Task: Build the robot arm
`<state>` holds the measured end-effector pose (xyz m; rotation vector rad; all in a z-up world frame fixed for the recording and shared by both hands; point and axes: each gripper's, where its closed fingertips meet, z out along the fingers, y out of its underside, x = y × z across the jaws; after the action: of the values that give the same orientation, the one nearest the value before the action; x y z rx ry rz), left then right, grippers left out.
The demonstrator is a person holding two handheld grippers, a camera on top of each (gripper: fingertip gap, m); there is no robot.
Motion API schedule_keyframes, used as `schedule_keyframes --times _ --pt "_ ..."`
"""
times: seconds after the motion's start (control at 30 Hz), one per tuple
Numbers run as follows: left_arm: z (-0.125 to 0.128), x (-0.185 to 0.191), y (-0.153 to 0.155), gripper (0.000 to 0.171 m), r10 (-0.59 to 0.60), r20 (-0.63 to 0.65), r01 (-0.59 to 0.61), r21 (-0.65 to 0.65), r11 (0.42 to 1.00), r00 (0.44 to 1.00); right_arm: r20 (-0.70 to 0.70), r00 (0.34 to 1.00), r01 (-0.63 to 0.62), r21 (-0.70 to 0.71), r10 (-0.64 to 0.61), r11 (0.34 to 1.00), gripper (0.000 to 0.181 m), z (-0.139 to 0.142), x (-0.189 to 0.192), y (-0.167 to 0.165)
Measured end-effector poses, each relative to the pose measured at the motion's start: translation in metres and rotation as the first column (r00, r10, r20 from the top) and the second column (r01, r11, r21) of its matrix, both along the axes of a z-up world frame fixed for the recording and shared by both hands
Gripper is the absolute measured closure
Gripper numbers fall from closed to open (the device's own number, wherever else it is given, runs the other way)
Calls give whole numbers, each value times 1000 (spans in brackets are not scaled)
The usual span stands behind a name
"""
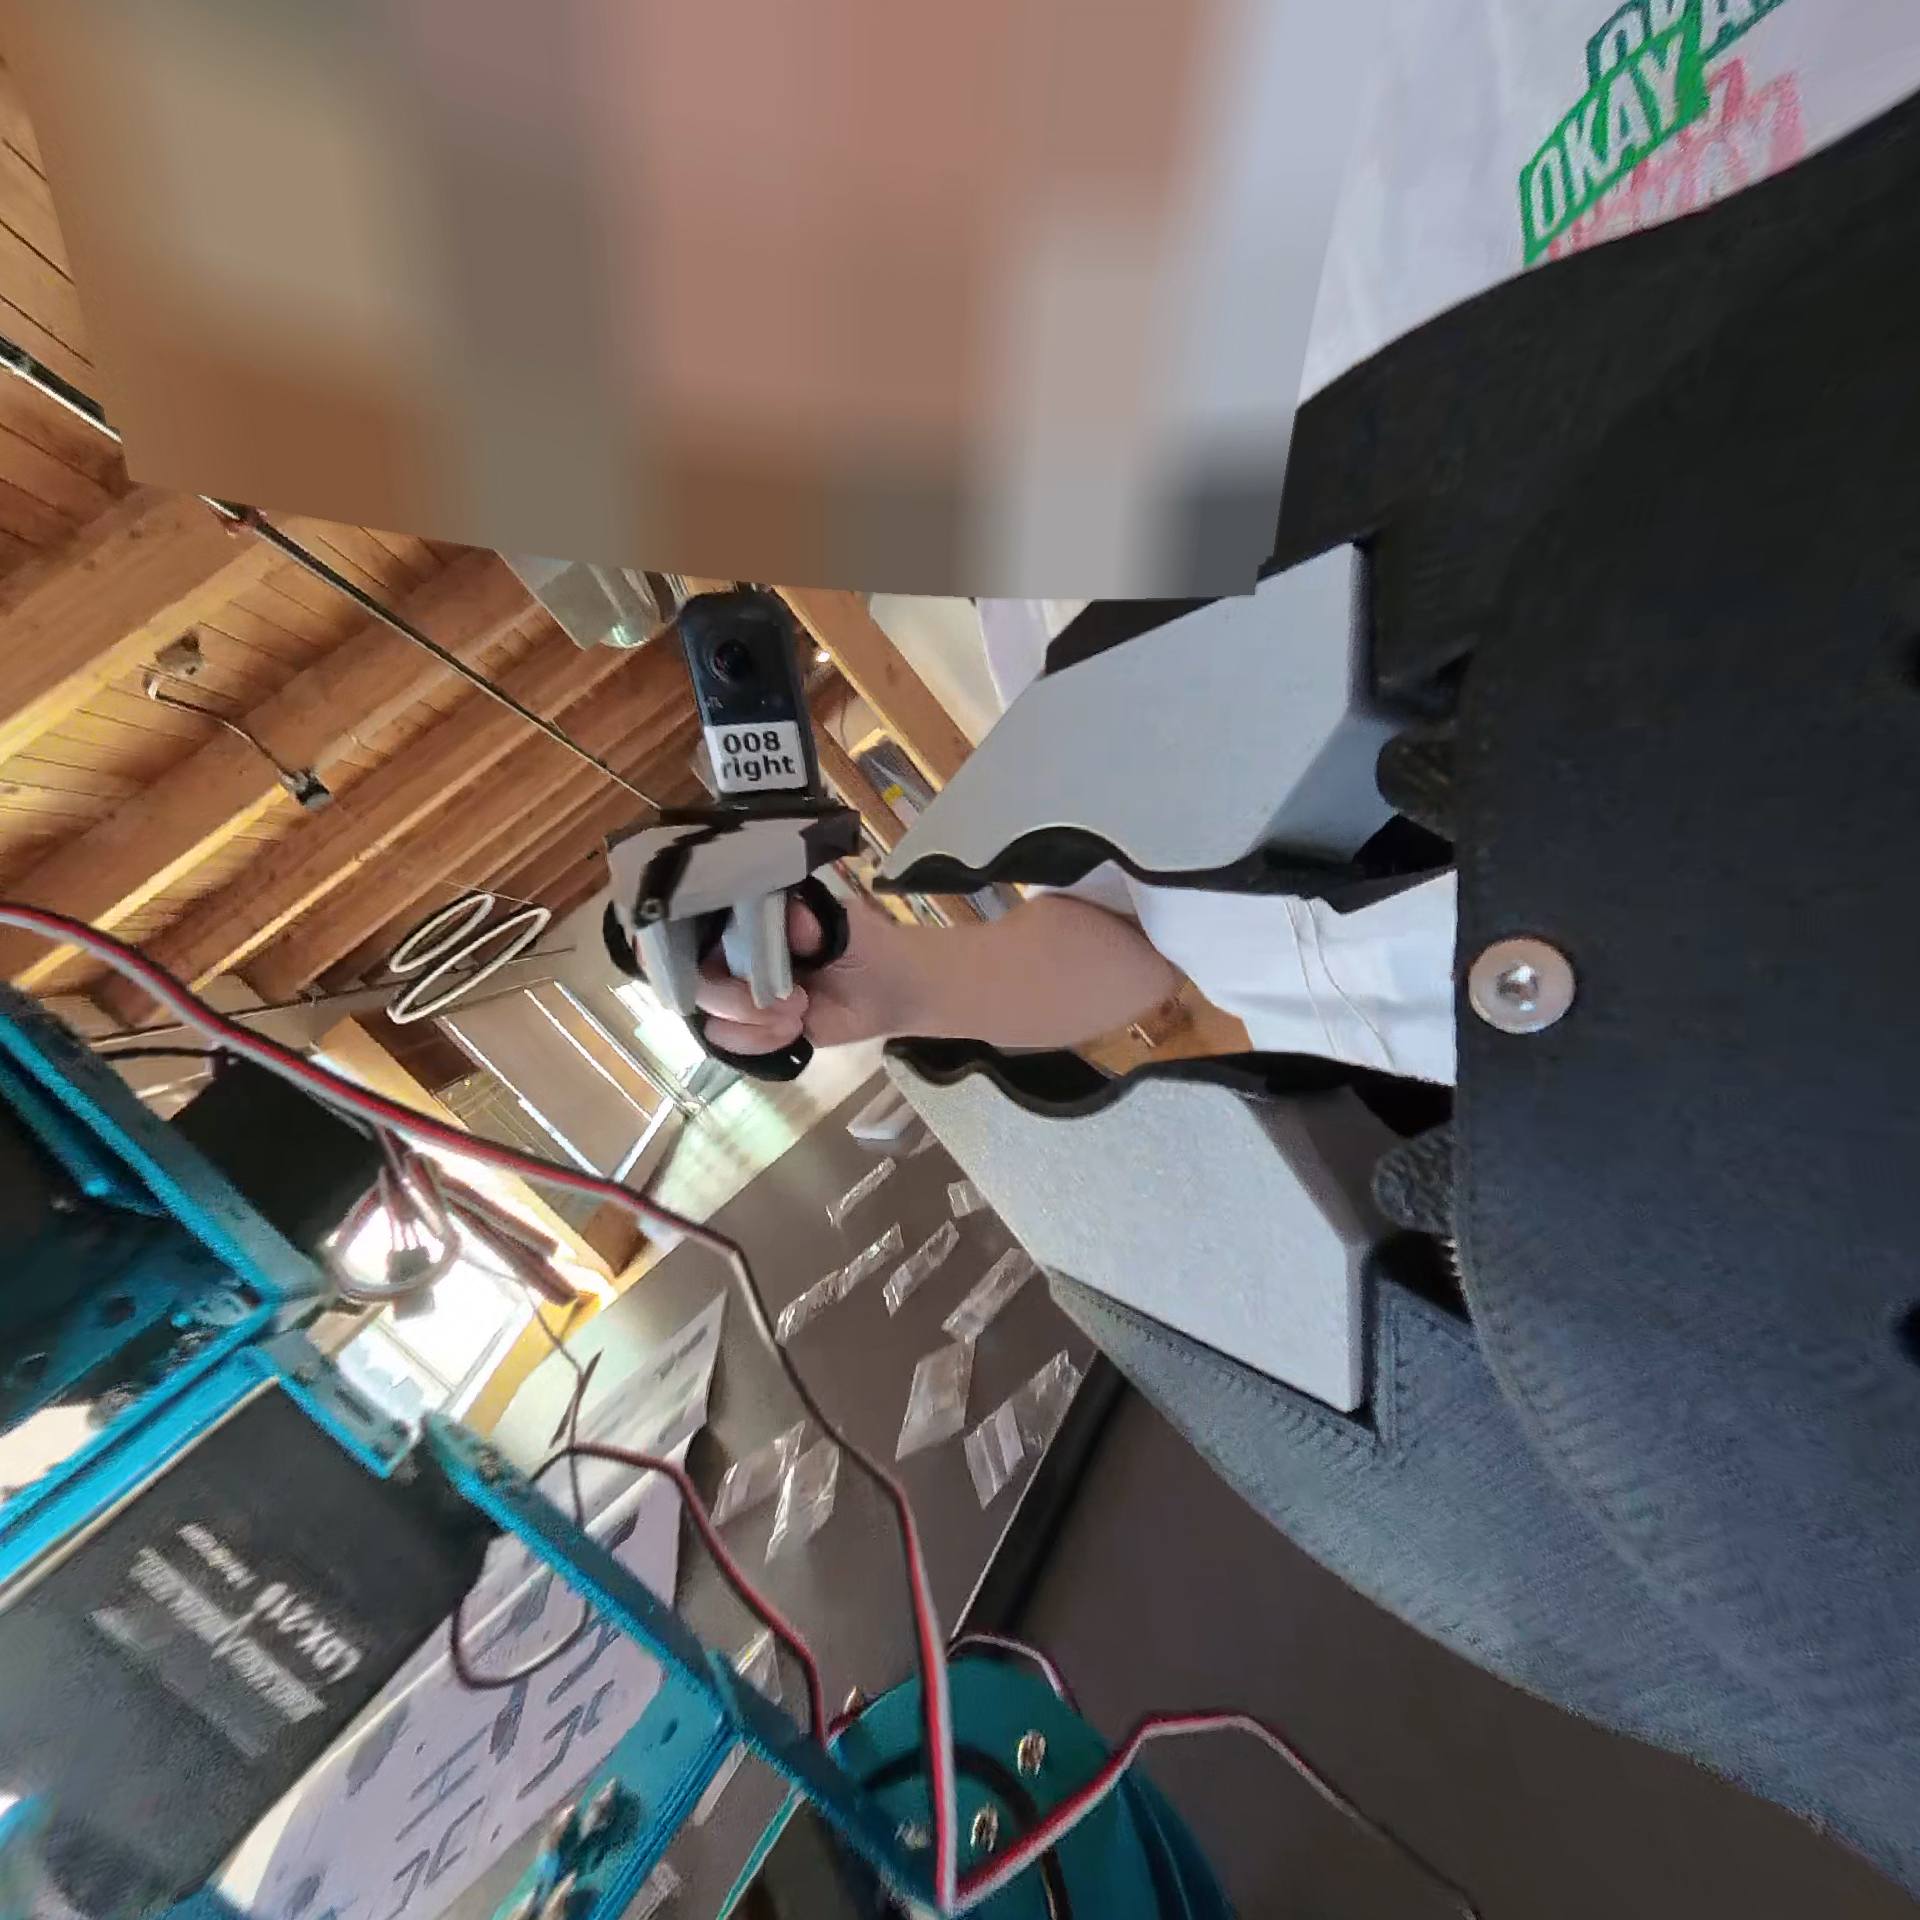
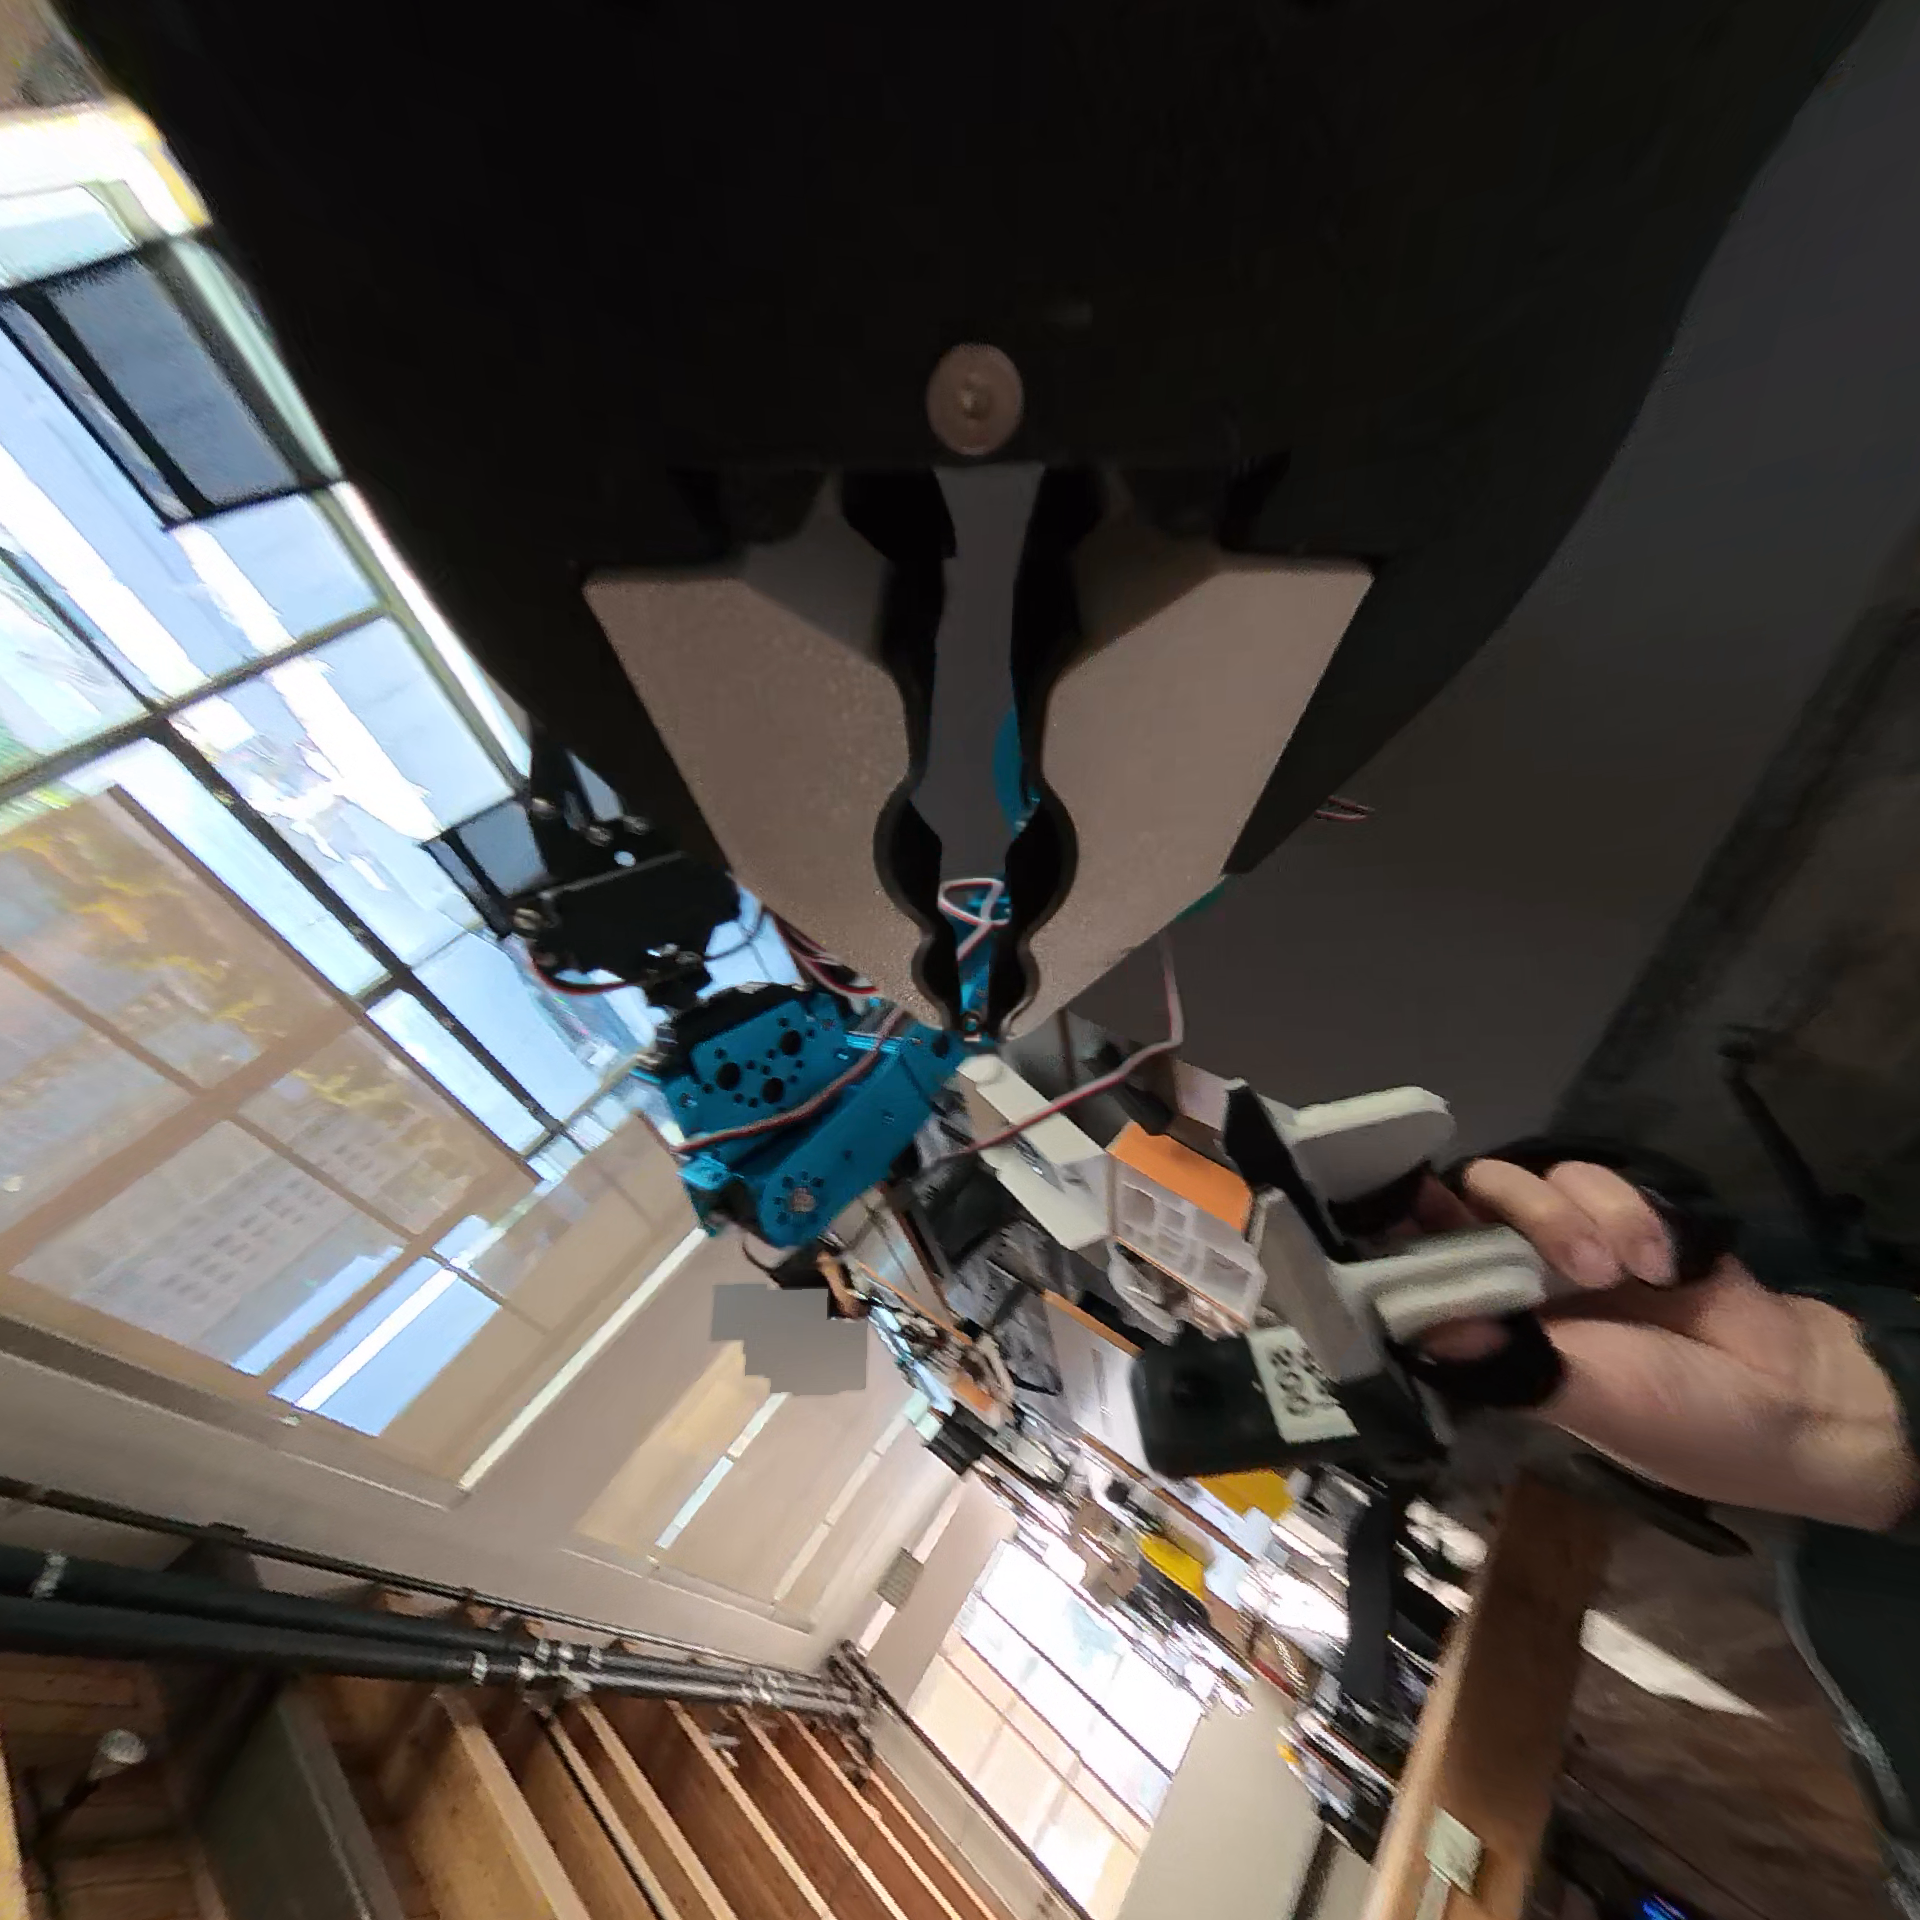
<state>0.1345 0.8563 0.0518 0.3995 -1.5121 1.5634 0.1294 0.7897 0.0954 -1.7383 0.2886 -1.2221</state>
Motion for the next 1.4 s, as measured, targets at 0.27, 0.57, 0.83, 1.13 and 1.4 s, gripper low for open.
schedule_keyframes --times 0.27,0.57,0.83,1.13,1.4 --pt "11 42 12 145 -157 160 145 85 986 975 157 905 420 -176 -395 890 179 26 48 -23" --pt "15 84 36 147 -356 243 340 105 934 902 149 655 722 -410 -741 557 178 22 88 -45" --pt "16 104 40 147 -414 249 412 61 909 876 147 552 715 -590 -821 375 178 14 93 -57" --pt "68 152 3 133 -332 358 356 -2 935 873 134 592 705 -563 -794 431 178 7 100 -61" --pt "117 142 -69 117 -419 444 457 25 889 792 201 641 696 -559 -741 450 178 10 101 -60"
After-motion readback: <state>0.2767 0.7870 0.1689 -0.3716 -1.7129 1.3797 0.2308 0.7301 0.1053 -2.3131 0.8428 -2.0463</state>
